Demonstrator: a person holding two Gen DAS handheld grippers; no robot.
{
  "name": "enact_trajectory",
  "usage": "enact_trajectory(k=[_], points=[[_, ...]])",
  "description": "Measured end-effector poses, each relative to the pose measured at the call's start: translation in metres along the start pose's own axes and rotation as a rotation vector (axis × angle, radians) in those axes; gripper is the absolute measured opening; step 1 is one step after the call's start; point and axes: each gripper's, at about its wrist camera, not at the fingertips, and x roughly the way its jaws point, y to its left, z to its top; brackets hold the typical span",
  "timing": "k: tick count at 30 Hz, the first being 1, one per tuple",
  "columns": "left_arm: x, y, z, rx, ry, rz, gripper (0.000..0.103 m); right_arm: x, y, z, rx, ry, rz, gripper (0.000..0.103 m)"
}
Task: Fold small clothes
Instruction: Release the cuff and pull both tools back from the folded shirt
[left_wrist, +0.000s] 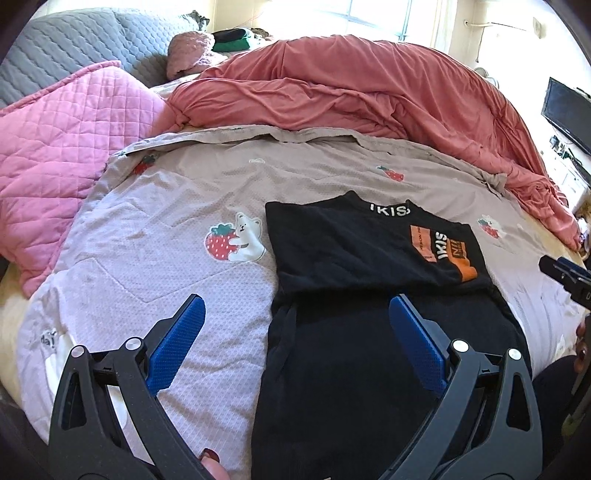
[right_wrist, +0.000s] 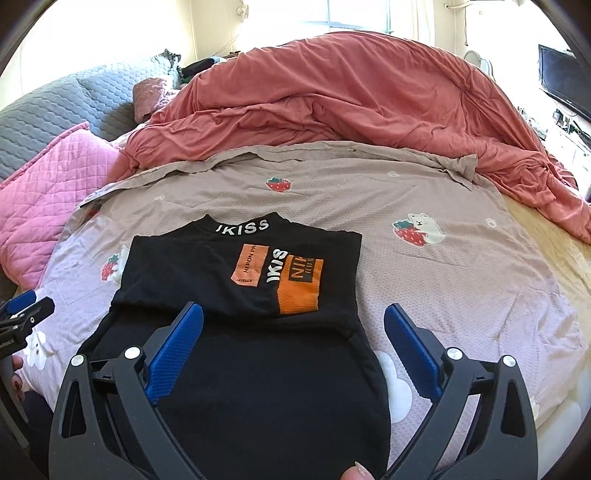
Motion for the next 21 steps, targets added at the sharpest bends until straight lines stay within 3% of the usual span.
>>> enact_trajectory(k=[21], points=[[-0.006,0.017,-0.029,-0.002,0.058,0.058,0.094,-0.024,-0.020,-0.028,-0.014,0.010,-0.046,0.098]])
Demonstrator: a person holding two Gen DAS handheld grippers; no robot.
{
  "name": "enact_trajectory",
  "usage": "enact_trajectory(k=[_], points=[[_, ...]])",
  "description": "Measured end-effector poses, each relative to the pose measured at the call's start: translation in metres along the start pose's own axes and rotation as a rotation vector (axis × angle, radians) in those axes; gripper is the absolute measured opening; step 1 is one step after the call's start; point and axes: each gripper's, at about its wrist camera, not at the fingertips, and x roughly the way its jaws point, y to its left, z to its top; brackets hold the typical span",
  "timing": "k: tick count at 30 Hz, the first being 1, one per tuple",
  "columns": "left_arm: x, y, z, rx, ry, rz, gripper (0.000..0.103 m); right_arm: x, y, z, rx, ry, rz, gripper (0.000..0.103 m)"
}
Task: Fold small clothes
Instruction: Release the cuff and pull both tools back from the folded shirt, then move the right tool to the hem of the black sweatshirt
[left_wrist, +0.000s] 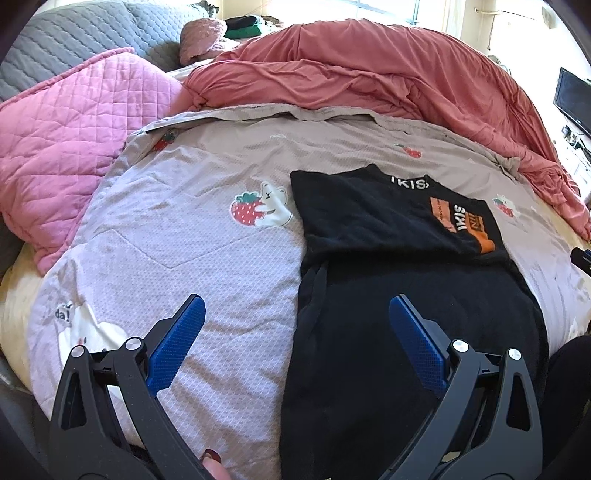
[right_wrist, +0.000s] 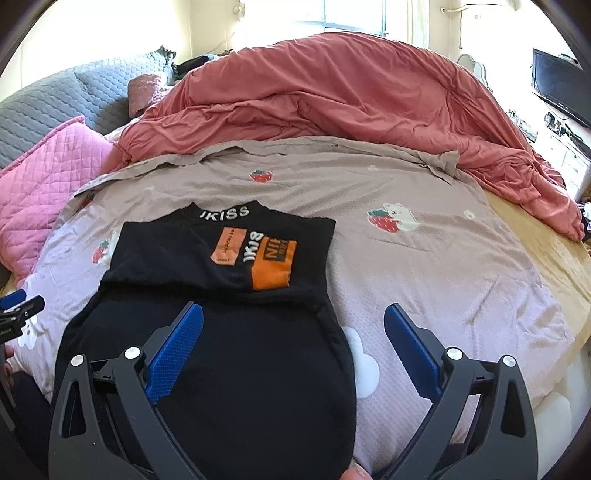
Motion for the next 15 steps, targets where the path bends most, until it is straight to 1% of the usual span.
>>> enact_trajectory(k=[3,7,10,15], points=[[-0.001,0.006,-0.005,-0.008,0.011,0.005,0.094,0.000,-0.001,-0.008,-0.001,0.018,-0.002,0.098],[0.000,0.016,-0.012,-0.034,0.037,-0.006,0.094,0.002,0.001,-0.022,0.003,0.060,0.010,0.098],[0.001,0.021,-0.020,-0.038,0.060,-0.002,0.094,0.005,0.001,-0.030,0.002,0.087,-0.004,0.098],[0.002,0.025,-0.036,-0.041,0.101,-0.025,0.094,0.005,-0.015,-0.035,0.048,0.120,-0.030,0.098]])
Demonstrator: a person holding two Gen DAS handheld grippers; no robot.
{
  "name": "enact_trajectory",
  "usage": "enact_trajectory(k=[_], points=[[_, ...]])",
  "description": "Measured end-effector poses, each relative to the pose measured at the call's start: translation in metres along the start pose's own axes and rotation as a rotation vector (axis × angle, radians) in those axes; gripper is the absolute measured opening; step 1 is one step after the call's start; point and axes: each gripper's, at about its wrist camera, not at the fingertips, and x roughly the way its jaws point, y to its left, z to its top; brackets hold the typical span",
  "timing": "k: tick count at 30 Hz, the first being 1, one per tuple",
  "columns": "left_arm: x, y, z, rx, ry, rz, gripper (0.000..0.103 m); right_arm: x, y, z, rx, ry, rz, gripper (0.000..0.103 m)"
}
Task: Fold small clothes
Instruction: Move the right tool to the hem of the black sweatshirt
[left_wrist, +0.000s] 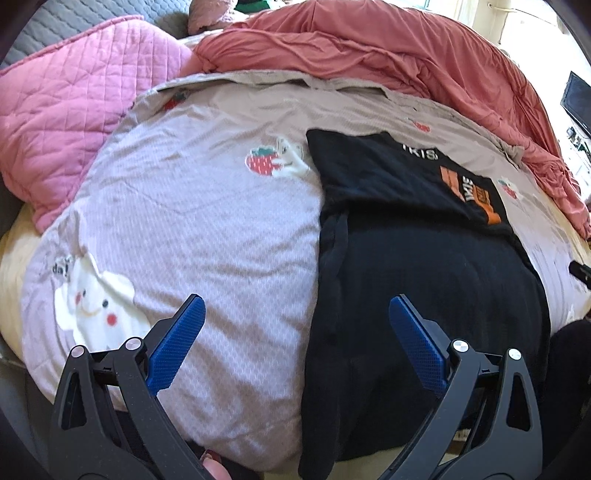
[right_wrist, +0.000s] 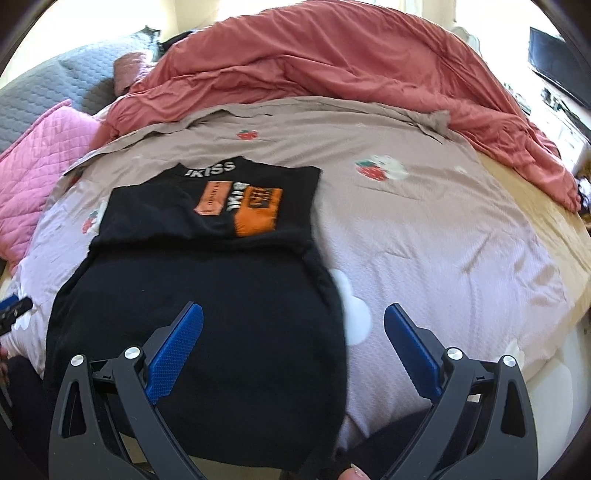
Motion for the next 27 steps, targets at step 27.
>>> enact_trajectory(k=[27], points=[[0.035,-0.013,-0.040,0.006,0.145,-0.147,0.091,0.076,-0.029,-0.041,0.109,0.416,0.002,0.084]])
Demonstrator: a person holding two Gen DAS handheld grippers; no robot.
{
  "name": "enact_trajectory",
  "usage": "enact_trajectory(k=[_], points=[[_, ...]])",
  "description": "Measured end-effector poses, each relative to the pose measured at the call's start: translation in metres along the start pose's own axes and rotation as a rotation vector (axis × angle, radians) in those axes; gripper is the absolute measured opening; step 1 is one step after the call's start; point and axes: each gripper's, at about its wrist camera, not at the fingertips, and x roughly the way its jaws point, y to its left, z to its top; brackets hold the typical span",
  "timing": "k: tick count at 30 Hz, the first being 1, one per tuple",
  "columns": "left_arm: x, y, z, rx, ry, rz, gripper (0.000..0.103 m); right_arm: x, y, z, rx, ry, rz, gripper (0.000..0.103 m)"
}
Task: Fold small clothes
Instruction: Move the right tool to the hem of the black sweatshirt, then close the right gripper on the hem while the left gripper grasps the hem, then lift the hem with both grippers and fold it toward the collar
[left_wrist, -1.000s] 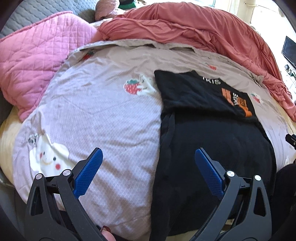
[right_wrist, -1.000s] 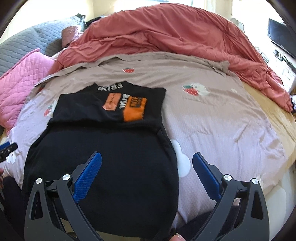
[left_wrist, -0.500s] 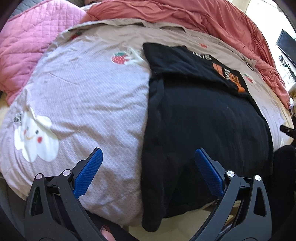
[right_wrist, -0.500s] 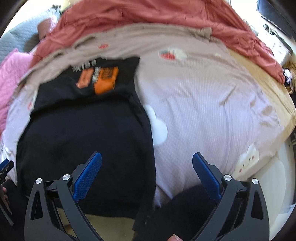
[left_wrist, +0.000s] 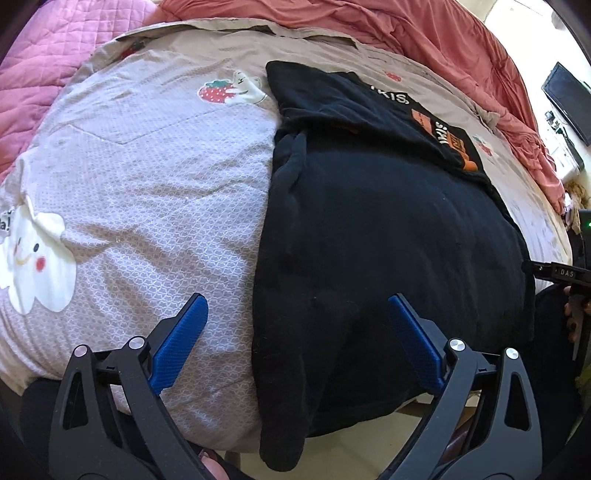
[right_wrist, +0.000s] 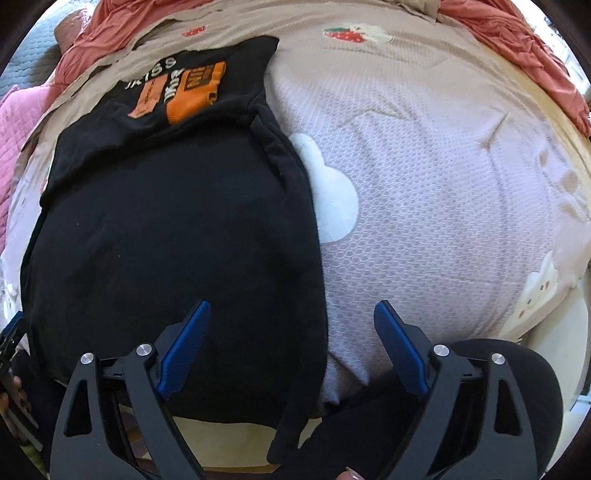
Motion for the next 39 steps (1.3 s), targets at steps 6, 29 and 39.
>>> enact_trajectory(k=[6,29,39], points=[[0.003,0.004,-0.001,-0.017,0.013,-0.019,0.084,-0.009,0.008,-0.002,-0.044,-0.020,0.095,0.015],[0.012,-0.003,-0.002,-0.015,0.057,-0.076,0.029,-0.009,-0.011,-0.011,0.025,0.042,0.196,0.010],[-0.024,-0.004,0.011,-0.041,-0.059,-0.173,0.007,-0.049,-0.014,-0.003,0.024,-0.162,0.428,0.009]])
